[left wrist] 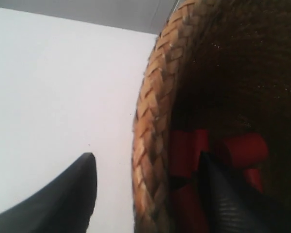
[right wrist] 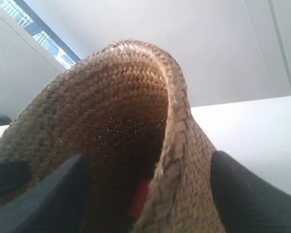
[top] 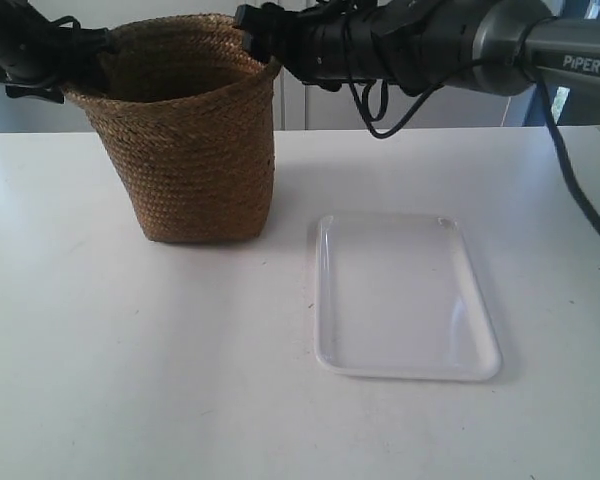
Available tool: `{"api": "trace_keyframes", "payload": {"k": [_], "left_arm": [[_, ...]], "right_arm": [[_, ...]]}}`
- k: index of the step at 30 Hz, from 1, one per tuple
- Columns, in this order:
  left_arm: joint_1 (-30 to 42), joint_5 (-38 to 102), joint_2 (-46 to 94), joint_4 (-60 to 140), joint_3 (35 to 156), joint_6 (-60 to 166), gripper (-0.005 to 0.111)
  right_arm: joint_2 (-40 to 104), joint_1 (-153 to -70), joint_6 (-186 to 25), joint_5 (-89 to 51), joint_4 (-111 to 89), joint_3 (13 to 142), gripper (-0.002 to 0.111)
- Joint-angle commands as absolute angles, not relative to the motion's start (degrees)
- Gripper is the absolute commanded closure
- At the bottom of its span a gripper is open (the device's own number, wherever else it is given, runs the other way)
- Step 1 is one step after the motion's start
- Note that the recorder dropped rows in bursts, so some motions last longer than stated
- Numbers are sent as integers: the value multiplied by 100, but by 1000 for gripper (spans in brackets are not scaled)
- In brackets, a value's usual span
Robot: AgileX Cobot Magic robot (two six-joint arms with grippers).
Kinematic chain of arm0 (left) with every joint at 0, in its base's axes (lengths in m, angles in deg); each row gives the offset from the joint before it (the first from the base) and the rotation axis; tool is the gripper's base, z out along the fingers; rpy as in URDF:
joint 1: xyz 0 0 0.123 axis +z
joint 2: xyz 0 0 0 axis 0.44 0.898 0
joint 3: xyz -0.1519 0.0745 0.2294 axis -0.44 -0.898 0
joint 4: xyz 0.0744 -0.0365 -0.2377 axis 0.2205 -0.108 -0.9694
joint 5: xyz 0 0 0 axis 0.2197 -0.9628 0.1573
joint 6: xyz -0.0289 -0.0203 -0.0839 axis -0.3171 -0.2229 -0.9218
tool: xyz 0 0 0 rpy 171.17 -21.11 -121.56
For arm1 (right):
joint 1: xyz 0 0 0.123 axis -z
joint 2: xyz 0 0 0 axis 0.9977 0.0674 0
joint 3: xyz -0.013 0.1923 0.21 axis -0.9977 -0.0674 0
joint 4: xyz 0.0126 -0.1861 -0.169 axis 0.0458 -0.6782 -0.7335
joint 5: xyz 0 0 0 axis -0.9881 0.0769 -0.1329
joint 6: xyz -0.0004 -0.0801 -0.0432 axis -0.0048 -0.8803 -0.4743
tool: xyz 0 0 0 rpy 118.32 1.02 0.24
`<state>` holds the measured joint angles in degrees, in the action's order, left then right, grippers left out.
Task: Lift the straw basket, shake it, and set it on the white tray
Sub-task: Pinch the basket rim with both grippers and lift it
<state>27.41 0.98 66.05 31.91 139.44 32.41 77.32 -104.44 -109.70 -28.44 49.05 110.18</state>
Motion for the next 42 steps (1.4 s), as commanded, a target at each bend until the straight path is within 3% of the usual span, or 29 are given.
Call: {"api": "trace_keyframes", "payload": {"k": [1, 8, 11, 12, 13, 14, 17, 18, 24, 33, 42], "left_arm": [[2697, 80, 6745, 2838, 13971, 3242, 42], [2697, 58, 6767, 2742, 13971, 3254, 42], [2697, -27, 6767, 2601, 13971, 3283, 42], [2697, -125, 6767, 2517, 13971, 3305, 45], [2697, -219, 6767, 2476, 13971, 3305, 52], [2697, -411, 6767, 2463, 13971, 3305, 70], [2697, -761, 6767, 2488, 13971, 3305, 102], [2697, -844, 6767, 2502, 13971, 3343, 106], [2661, -946, 6477, 2636, 13971, 3370, 107], [1869, -898, 5653, 3884, 13957, 3061, 107], [1009, -51, 4889, 5576, 13053, 1473, 107]], "right_arm": [[7952, -10439, -10959, -2942, 5045, 11258, 47], [8048, -10439, -10938, -3245, 5070, 11327, 64], [8048, -10439, -10922, -3451, 5070, 11333, 89], [8063, -10439, -10922, -3505, 5059, 11333, 103], [8066, -10439, -10922, -3536, 5059, 11333, 108], [8075, -10439, -10922, -3536, 5012, 11333, 108], [8050, -10439, -10922, -3566, 4978, 11333, 108], [8036, -10439, -10922, -3593, 4904, 11333, 108], [7805, -10439, -10569, -4005, 3619, 11333, 108], [7401, -10439, -7081, -5289, 167, 11333, 108], [6516, -10439, -7047, -5536, -107, 11020, 108]]}}
